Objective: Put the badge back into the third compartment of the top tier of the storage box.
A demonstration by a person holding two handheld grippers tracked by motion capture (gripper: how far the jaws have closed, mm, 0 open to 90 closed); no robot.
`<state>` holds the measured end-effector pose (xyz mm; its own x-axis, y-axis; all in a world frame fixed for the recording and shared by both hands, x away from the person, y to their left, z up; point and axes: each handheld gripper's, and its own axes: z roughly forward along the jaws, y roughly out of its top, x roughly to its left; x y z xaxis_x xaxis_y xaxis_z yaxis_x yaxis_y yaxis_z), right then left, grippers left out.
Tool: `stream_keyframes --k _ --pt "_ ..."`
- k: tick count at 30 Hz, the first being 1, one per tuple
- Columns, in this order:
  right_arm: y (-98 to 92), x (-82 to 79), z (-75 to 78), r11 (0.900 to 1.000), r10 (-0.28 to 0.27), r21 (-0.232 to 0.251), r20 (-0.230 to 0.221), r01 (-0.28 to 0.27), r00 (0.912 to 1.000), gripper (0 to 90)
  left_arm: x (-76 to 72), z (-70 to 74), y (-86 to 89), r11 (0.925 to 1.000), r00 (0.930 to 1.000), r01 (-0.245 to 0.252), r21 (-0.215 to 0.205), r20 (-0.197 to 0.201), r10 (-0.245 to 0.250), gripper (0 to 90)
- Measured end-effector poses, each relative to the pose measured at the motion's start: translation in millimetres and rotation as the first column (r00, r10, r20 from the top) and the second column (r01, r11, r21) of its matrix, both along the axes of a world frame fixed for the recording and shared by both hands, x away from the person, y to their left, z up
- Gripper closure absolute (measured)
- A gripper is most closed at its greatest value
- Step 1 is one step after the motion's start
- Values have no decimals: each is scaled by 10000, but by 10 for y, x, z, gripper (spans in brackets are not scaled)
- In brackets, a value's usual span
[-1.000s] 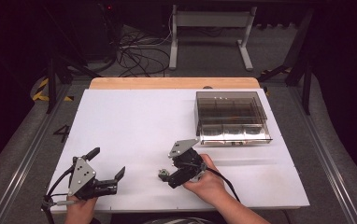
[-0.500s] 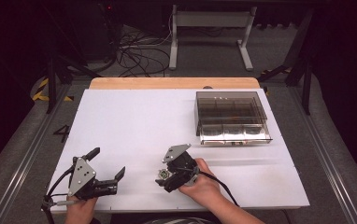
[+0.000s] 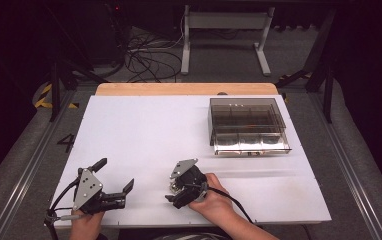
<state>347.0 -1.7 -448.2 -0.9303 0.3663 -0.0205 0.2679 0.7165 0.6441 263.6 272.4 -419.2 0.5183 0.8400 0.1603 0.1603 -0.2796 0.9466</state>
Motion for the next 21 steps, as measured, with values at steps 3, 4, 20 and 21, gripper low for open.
stream_keyframes --k 3,4,20,21 --pt "12 -3 -18 9997 -132 -208 107 134 9999 226 0 3 5 10000 10000 6 -48 15 -6 13" --pt "15 -8 -20 9997 -131 -208 126 134 9998 242 0 3 6 10000 10000 -2 -29 12 2 13" --pt "59 -52 -31 9987 -391 -327 303 401 9988 433 1 2 5 10000 10000 21 -38 9 -21 13" --pt "62 -53 -30 9984 -445 -332 293 455 9986 443 1 2 6 10000 10000 21 -41 7 -21 13"
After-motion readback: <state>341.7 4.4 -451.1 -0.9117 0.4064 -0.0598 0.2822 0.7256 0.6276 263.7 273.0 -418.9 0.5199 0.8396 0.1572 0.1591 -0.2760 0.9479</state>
